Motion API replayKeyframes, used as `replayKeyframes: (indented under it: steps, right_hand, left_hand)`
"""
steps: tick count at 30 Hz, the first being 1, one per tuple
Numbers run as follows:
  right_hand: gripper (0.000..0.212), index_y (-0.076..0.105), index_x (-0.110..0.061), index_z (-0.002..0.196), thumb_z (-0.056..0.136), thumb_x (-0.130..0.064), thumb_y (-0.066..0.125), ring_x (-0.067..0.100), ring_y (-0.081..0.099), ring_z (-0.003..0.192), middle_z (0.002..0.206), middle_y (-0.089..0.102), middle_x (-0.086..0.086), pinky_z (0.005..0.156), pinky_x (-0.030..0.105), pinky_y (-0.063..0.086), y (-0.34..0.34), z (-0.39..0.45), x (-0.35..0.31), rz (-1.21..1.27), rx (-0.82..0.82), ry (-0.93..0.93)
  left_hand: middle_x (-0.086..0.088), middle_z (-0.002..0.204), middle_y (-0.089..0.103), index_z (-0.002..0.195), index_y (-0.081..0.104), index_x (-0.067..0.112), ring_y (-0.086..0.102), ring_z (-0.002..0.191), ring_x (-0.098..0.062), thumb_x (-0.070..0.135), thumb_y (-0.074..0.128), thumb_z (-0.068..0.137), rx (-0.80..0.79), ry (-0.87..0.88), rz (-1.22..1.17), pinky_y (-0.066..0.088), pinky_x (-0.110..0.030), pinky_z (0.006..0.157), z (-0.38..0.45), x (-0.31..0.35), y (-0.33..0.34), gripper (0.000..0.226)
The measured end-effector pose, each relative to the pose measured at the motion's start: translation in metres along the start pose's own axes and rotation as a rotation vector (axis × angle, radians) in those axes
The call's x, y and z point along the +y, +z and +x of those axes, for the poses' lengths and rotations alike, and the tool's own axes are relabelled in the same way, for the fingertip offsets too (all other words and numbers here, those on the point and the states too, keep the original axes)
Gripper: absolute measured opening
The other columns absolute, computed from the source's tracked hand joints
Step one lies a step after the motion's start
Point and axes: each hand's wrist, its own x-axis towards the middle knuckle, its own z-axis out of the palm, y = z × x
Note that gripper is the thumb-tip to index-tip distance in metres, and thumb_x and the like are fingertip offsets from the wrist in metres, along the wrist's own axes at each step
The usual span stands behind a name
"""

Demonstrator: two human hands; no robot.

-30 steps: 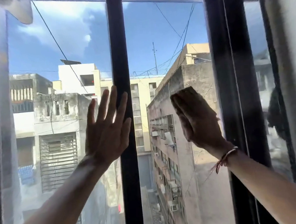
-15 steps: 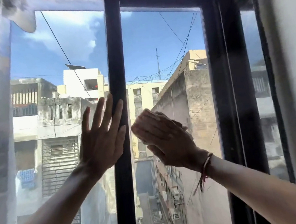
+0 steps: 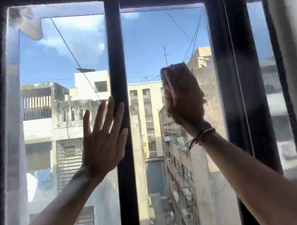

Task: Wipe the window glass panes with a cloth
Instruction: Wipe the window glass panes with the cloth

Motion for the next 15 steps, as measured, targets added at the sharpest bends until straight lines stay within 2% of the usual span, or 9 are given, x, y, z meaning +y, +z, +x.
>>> replayKeyframes:
  steps: [1,2,5,6,7,10,11,12,15]
  right_hand:
    - [0.047,0.056,-0.01,0.158,0.113,-0.019,0.047,0.037,0.048,0.16,0.164,0.06,0.017,0.136,0.058,0.039,0.005,-0.019,-0.016,-0.008,0.058,0.112]
    - [0.052,0.053,-0.01,0.161,0.11,-0.021,0.05,0.036,0.042,0.164,0.169,0.054,0.016,0.138,0.059,0.036,0.012,-0.046,-0.035,0.011,0.056,0.079]
    - [0.058,0.049,-0.013,0.165,0.108,-0.023,0.054,0.032,0.031,0.17,0.174,0.049,0.012,0.139,0.056,0.032,0.008,-0.113,-0.052,0.096,-0.208,-0.464]
    - [0.056,0.051,-0.013,0.164,0.108,-0.023,0.055,0.031,0.034,0.169,0.173,0.051,0.012,0.139,0.055,0.033,0.004,-0.109,-0.029,0.086,-0.189,-0.478]
    - [0.054,0.054,-0.013,0.162,0.109,-0.022,0.053,0.031,0.039,0.166,0.17,0.054,0.012,0.138,0.057,0.035,-0.002,-0.098,-0.005,0.049,-0.144,-0.359]
    - [0.053,0.054,-0.006,0.159,0.109,-0.022,0.048,0.038,0.045,0.161,0.166,0.056,0.018,0.133,0.063,0.04,-0.023,-0.07,0.033,-0.039,0.031,0.275]
    - [0.056,0.051,-0.006,0.162,0.109,-0.022,0.05,0.038,0.04,0.164,0.171,0.051,0.02,0.135,0.063,0.036,-0.019,-0.081,0.022,-0.036,0.054,0.287]
    - [0.059,0.047,-0.008,0.165,0.108,-0.023,0.052,0.037,0.034,0.168,0.175,0.044,0.018,0.138,0.061,0.033,-0.012,-0.101,0.003,0.007,0.019,0.14]
    - [0.062,0.042,-0.016,0.169,0.108,-0.022,0.05,0.029,0.024,0.173,0.179,0.039,0.01,0.143,0.052,0.026,-0.006,-0.165,-0.035,0.088,-0.305,-0.553]
  left_hand:
    - [-0.012,0.176,0.02,0.166,0.019,0.018,0.019,0.164,-0.03,0.043,0.021,0.109,0.004,-0.002,0.004,0.022,-0.064,0.13,-0.001,0.0,0.001,0.062]
    - [-0.012,0.176,0.021,0.166,0.019,0.018,0.019,0.164,-0.029,0.043,0.022,0.109,0.016,0.0,0.007,0.022,-0.064,0.13,-0.002,0.0,0.001,0.062]
    - [-0.012,0.176,0.021,0.166,0.019,0.018,0.02,0.164,-0.029,0.041,0.026,0.109,0.04,0.015,0.024,0.021,-0.063,0.131,-0.003,-0.003,0.004,0.062]
    - [-0.012,0.176,0.02,0.166,0.018,0.018,0.019,0.164,-0.029,0.042,0.026,0.109,0.038,0.015,0.025,0.021,-0.062,0.131,-0.002,-0.003,0.005,0.062]
    - [-0.011,0.177,0.019,0.166,0.017,0.018,0.018,0.165,-0.028,0.042,0.025,0.109,0.032,0.011,0.02,0.021,-0.062,0.131,-0.002,-0.003,0.005,0.063]
    - [-0.011,0.177,0.017,0.167,0.016,0.019,0.016,0.165,-0.028,0.042,0.025,0.109,0.026,-0.011,0.017,0.019,-0.063,0.131,-0.002,0.002,0.006,0.063]
    - [-0.012,0.177,0.017,0.167,0.016,0.018,0.016,0.165,-0.029,0.041,0.025,0.109,0.029,-0.011,0.017,0.019,-0.063,0.131,-0.003,0.003,0.006,0.063]
    - [-0.012,0.177,0.018,0.167,0.016,0.018,0.016,0.165,-0.029,0.041,0.025,0.109,0.036,-0.007,0.018,0.02,-0.063,0.131,-0.004,0.004,0.006,0.063]
    - [-0.012,0.176,0.019,0.166,0.018,0.018,0.018,0.165,-0.029,0.041,0.026,0.109,0.044,-0.003,0.019,0.021,-0.063,0.13,-0.003,0.0,0.004,0.062]
